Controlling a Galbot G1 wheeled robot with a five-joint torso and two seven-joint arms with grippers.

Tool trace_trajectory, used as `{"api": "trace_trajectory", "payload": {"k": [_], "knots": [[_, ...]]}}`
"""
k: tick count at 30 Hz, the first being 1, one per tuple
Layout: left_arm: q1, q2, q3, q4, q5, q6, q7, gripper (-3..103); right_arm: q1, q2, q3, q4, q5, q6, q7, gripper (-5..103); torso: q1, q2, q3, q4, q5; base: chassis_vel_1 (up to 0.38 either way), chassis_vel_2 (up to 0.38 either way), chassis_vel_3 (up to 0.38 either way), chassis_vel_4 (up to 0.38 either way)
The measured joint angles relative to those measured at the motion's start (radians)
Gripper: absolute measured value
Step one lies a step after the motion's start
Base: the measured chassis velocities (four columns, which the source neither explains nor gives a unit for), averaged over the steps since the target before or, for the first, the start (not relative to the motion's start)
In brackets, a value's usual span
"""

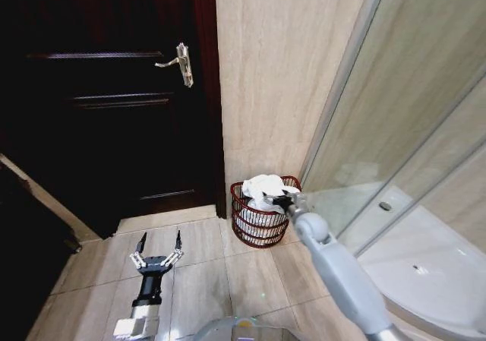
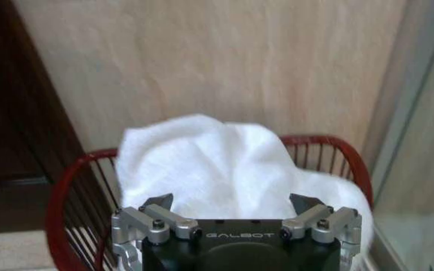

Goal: Discard the used towel into the hamper.

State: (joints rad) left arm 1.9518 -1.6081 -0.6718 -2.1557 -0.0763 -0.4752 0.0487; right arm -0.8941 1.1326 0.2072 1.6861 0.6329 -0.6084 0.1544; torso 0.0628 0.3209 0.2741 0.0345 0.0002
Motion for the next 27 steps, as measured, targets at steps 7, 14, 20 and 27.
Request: {"api": "trace_trajectory", "payload": {"k": [7,14,20,27], "knots": [[-0.002,0.000,-0.007,0.003,0.000,0.007,0.003,100,0.095,-0.024,-0.052,-0.093,0.128,-0.089,-0.005,100,0.000,0.000,0.000,0.0005,-0.0003,0.000,0.000,0.000,0.000],[-0.015,0.000,-0.008,0.014,-0.009,0.011,0.004,100,0.172,-0.029,-0.128,-0.170,0.165,-0.122,0.008,100,0.000,0.000,0.000,0.0001,-0.0003,0.000,0.000,0.000,0.000],[-0.021,0.000,-0.011,0.018,-0.019,0.014,0.007,100,0.206,-0.003,-0.166,-0.231,0.165,-0.123,0.021,100,0.000,0.000,0.000,0.0003,-0.0004,0.000,0.000,0.000,0.000],[-0.025,0.000,-0.025,0.017,-0.035,0.017,0.009,100,0.220,0.014,-0.190,-0.281,0.157,-0.122,0.022,100,0.000,0.000,0.000,0.0005,-0.0004,0.000,0.000,0.000,0.000]]}}
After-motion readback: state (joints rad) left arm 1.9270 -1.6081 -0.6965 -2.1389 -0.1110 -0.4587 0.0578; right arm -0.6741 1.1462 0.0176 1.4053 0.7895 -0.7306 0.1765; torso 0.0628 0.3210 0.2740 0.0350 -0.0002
